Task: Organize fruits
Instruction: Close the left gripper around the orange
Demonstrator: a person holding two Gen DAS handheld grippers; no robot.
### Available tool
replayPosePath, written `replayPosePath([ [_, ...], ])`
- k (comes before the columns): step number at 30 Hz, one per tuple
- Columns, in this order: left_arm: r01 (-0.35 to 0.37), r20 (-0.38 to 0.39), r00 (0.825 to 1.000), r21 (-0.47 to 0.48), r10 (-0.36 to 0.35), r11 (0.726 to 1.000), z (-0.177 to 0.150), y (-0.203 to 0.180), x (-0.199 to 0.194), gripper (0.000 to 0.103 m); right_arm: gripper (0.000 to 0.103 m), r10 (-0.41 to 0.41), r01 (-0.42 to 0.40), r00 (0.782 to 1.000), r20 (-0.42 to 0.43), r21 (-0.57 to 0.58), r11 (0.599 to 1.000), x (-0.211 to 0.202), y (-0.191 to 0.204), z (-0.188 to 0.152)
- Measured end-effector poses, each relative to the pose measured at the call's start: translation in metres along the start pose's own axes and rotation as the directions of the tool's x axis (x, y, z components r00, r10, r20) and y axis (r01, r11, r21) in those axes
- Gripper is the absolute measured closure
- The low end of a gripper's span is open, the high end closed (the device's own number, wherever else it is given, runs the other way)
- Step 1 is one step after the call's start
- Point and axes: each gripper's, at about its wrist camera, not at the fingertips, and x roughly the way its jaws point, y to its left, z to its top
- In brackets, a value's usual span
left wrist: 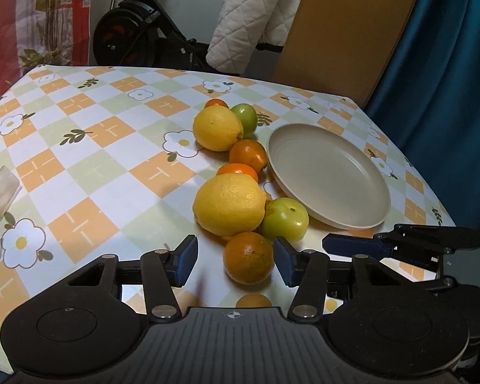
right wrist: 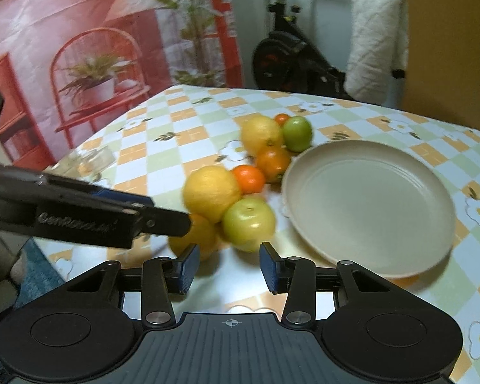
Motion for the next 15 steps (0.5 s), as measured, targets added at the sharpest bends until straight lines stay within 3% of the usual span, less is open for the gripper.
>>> replayPosePath([
  [15, 0.010, -0.007, 1.000, -0.005, -0.010, 1.000, -0.0022, 0.0005, -0.0031, 0.048, 0.067, 0.012, -0.012, 1.000, -0.019, 0.000, 1.000, 0.0000, 0.0012, -0.0020],
])
